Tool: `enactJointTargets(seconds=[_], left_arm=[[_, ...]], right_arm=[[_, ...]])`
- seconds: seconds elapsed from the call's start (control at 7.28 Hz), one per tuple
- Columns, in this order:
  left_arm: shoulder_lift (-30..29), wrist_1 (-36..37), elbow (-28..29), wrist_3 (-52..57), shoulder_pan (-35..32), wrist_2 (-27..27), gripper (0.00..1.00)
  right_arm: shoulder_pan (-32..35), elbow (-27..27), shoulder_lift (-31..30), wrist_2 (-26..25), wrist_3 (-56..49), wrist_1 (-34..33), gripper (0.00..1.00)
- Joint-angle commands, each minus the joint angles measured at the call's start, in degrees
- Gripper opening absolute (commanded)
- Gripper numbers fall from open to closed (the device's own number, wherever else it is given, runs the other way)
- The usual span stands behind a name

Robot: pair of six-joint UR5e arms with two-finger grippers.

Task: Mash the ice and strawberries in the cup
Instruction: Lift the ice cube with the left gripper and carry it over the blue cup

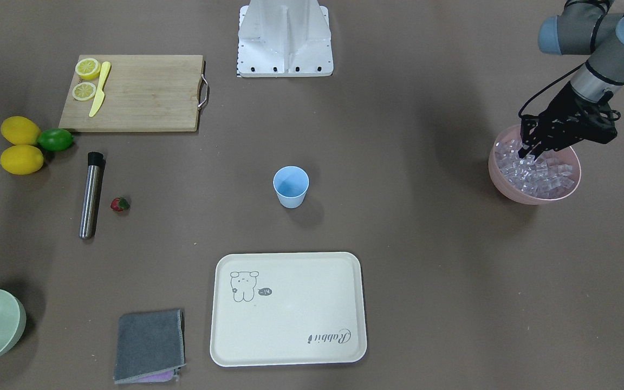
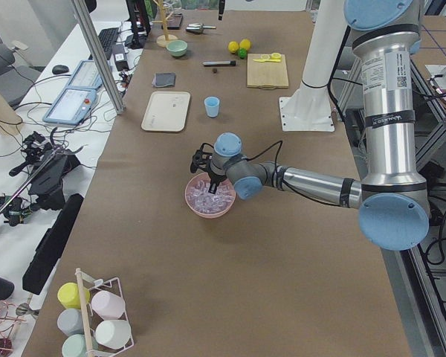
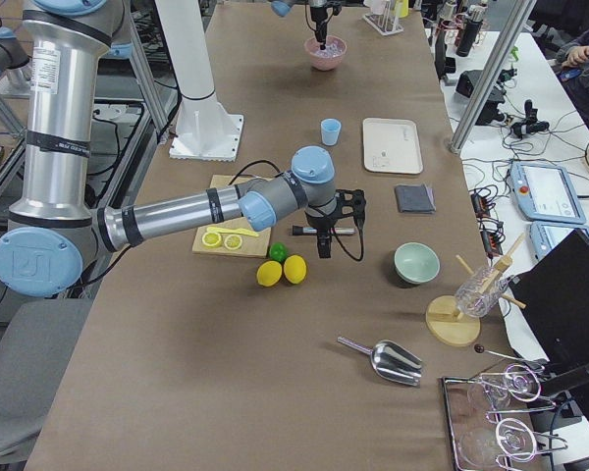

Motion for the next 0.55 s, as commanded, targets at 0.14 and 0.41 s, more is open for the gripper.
enactJointTargets(seconds=[0.14,0.41], left_arm=[[-4.33,-1.20,-2.48,-1.06,-0.03,-0.11,0.00],[-10.99,-0.23,-1.52,-8.90,0.67,-0.72,0.00]], right_arm=[[0.00,0.13,0.00,0.00,0.16,0.00,1.00],[0.00,0.13,0.00,0.00,0.16,0.00,1.00]])
